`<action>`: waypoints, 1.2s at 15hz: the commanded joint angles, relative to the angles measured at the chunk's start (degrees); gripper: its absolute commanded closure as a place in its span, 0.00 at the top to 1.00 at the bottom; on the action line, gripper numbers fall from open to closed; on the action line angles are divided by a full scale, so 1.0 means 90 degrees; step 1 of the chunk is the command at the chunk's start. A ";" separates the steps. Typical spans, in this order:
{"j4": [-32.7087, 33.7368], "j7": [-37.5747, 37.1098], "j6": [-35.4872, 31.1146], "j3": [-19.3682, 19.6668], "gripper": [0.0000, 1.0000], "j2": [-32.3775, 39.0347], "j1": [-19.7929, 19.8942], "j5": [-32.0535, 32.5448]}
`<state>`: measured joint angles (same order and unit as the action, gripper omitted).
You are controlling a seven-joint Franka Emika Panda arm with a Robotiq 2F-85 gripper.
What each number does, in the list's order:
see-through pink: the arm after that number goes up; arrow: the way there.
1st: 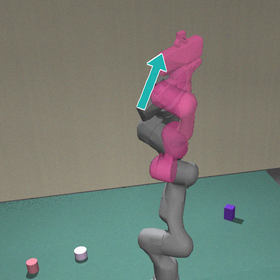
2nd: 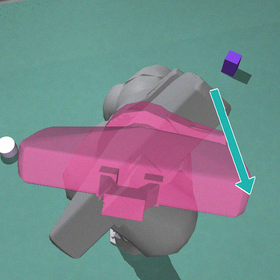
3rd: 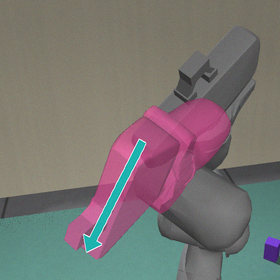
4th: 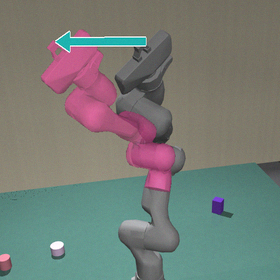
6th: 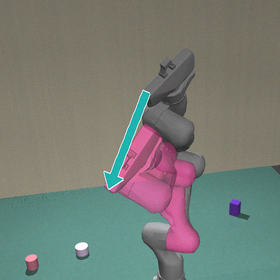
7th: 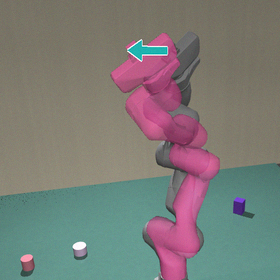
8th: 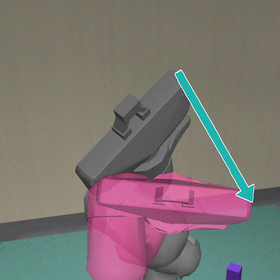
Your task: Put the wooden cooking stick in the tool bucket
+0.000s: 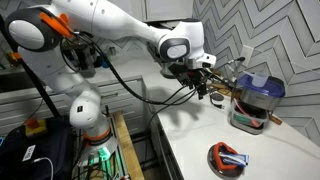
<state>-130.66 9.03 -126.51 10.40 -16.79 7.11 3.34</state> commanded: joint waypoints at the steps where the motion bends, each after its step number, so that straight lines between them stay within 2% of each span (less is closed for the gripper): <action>1: 0.0014 0.0011 0.0018 -0.0026 1.00 0.0004 0.0034 -0.0013; 6: 0.0109 0.1041 -0.1092 -0.0220 1.00 0.0136 -0.0711 -0.0918; 9: 0.0517 0.1769 -0.1336 -0.0306 1.00 0.0652 -0.1369 -0.2070; 12: 0.1270 0.2240 -0.1545 -0.0502 1.00 0.1488 -0.1726 -0.3144; 14: 0.1896 0.2586 -0.1559 -0.0681 1.00 0.2083 -0.1707 -0.3695; 16: 0.2699 0.2835 -0.1232 -0.0922 1.00 0.2776 -0.1509 -0.4067; 18: 0.3369 0.2815 -0.1102 -0.1196 1.00 0.3377 -0.1298 -0.4073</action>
<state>-110.53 32.39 -139.80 2.63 4.79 -7.66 -31.10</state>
